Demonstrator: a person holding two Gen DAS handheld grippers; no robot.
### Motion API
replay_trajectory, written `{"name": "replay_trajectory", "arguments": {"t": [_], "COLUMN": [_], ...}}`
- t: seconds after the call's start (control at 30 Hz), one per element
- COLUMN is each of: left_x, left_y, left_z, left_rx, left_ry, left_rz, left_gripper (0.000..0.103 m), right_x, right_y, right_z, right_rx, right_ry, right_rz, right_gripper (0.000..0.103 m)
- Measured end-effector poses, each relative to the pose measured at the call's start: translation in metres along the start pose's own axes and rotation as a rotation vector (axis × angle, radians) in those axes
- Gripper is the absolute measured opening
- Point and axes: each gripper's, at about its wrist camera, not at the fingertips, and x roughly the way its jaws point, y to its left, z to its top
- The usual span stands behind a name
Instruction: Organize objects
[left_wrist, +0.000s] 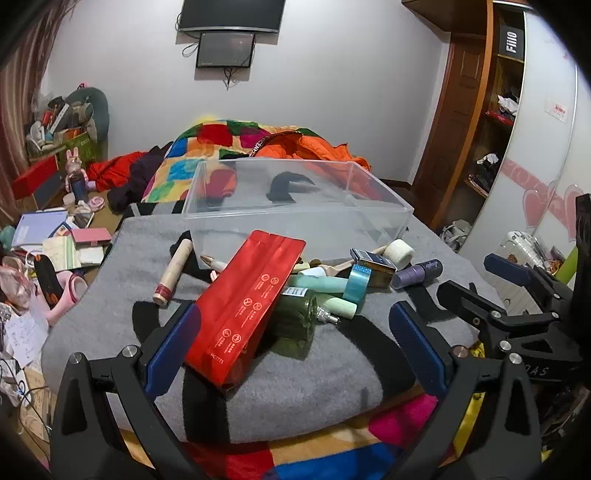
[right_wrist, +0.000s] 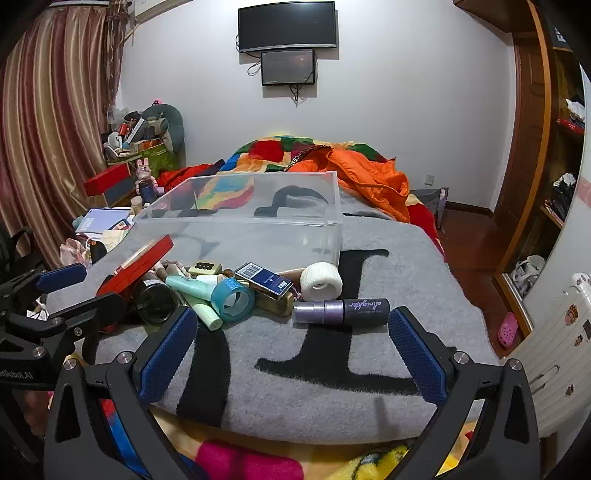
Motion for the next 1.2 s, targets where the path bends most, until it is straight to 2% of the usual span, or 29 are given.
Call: {"name": "replay_trajectory", "arguments": {"t": [0.17, 1.2], "left_x": [-0.0024, -0.003], "left_y": [0.0009, -0.0003], "left_z": [-0.0011, -0.0019], "left_rx": [0.004, -0.005], "left_ry": [-0.009, -0.006], "left_rz": [0.031, 0.03], "left_gripper": [0.103, 0.103], "right_x": [0.0031, 0.0054], "right_y": [-0.0011, 0.0009], "right_z": [-0.001, -0.0036], "right_rx": [0.009, 0.008], "right_ry": [0.017, 0.043], "right_rz": [0.006, 0.0], "right_gripper": [0.103, 0.103]}}
